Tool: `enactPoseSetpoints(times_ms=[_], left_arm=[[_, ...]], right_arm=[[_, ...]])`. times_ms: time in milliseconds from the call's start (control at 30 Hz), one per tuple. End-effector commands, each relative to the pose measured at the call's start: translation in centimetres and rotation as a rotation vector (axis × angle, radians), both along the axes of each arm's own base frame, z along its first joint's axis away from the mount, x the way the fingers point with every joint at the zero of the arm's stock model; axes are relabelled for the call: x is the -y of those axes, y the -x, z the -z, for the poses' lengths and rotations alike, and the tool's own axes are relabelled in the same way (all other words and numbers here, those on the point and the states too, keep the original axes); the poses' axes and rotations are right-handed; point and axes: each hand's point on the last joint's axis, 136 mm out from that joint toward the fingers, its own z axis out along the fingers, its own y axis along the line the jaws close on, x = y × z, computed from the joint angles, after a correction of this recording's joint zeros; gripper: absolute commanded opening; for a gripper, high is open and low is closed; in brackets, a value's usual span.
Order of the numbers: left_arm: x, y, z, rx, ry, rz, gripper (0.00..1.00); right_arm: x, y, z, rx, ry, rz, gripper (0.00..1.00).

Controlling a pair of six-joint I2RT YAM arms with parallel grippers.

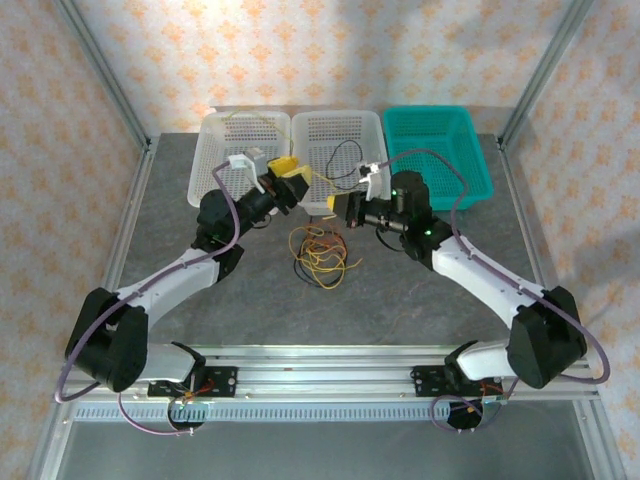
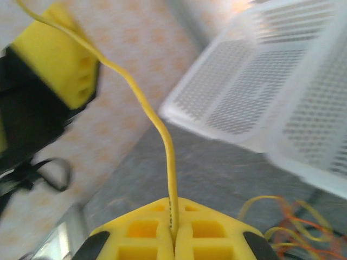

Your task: Untangle the cables

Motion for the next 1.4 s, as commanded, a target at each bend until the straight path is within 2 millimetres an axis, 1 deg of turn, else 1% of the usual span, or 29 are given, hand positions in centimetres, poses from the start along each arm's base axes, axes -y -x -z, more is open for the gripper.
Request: enactPoseSetpoints(times_ms=[0, 67, 100, 133, 233, 267, 333, 433, 533, 600, 633, 667, 700, 733, 767, 833, 933, 1100, 1167, 1233, 1367], left_arm=[[-3.1, -1.3, -0.5, -0.023, -0.055, -0.193, 0.77], [-5.4, -2.0, 0.9, -0.084, -0.088, -0.316, 0.8], [-6.4, -2.0, 1.5, -0.099, -0.106, -0.355, 0.81], [-6.9, -1.7, 1.7, -0.099, -0.131, -0.373, 0.81], [-7.3, -0.6, 1.9, -0.066, -0.238, -0.387, 0.81], [-7.4, -0.2, 1.9, -0.054, -0.274, -0.388, 0.81], [-7.5, 0.2, 1.9, -0.028, -0.36, -0.394, 0.81], [-7.9, 0.1, 1.9, 0.005, -0.543, -0.41, 0.81], [-8.1, -0.1, 2.2, 0.061, -0.759, -0.417, 0.81], [-8.6, -0.2, 2.2, 0.104, -0.844, -0.44, 0.82], [-8.6, -0.2, 2.3, 0.126, -0.887, -0.438, 0.84], [-8.5, -0.1, 2.5, 0.148, -0.926, -0.425, 0.9], [-8.1, 0.0, 2.6, 0.167, -0.947, -0.404, 0.99], [-8.0, -0.1, 2.6, 0.177, -0.957, -0.399, 1.0], [-8.1, -0.3, 2.5, 0.18, -0.959, -0.404, 1.0], [-8.3, -0.8, 2.4, 0.182, -0.964, -0.426, 1.0], [-9.2, -1.7, 1.9, 0.181, -0.946, -0.482, 0.99], [-9.0, -2.4, 2.3, 0.175, -0.949, -0.453, 0.94], [-9.3, -2.8, 2.4, 0.169, -0.954, -0.464, 0.9], [-9.7, -3.1, 2.0, 0.171, -0.945, -0.488, 0.85], [-9.5, -3.1, 1.3, 0.193, -0.922, -0.474, 0.84]], right_arm=[[6.8, -4.3, -0.2, 0.049, 0.203, 0.438, 0.0], [9.9, -5.1, 0.9, 0.056, 0.344, 0.581, 0.0], [11.3, -5.3, 1.2, 0.069, 0.411, 0.643, 0.0], [12.4, -5.4, 1.2, 0.086, 0.465, 0.682, 0.0], [15.7, -5.6, 0.5, 0.14, 0.627, 0.822, 0.0], [16.5, -5.6, 0.2, 0.158, 0.674, 0.852, 0.0], [17.3, -5.6, -0.5, 0.195, 0.75, 0.867, 0.0], [17.5, -5.4, -1.2, 0.237, 0.813, 0.839, 0.0], [17.1, -4.8, -2.3, 0.28, 0.819, 0.783, 0.0], [16.8, -4.3, -3.0, 0.301, 0.816, 0.743, 0.0], [16.7, -4.0, -3.3, 0.312, 0.816, 0.721, 0.0], [16.6, -3.7, -3.7, 0.325, 0.814, 0.706, 0.0], [16.5, -3.4, -4.0, 0.336, 0.809, 0.687, 0.0], [16.1, -3.3, -3.9, 0.342, 0.812, 0.658, 0.0], [16.2, -2.6, -5.0, 0.368, 0.786, 0.65, 0.0], [15.9, -1.9, -5.7, 0.391, 0.773, 0.615, 0.0], [16.0, -1.0, -6.1, 0.4, 0.777, 0.585, 0.0], [16.0, 0.6, -6.8, 0.418, 0.772, 0.537, 0.0], [16.1, 1.2, -7.0, 0.419, 0.772, 0.518, 0.0], [16.3, 1.5, -6.9, 0.412, 0.786, 0.51, 0.0], [16.5, 2.0, -6.4, 0.396, 0.809, 0.496, 0.0]])
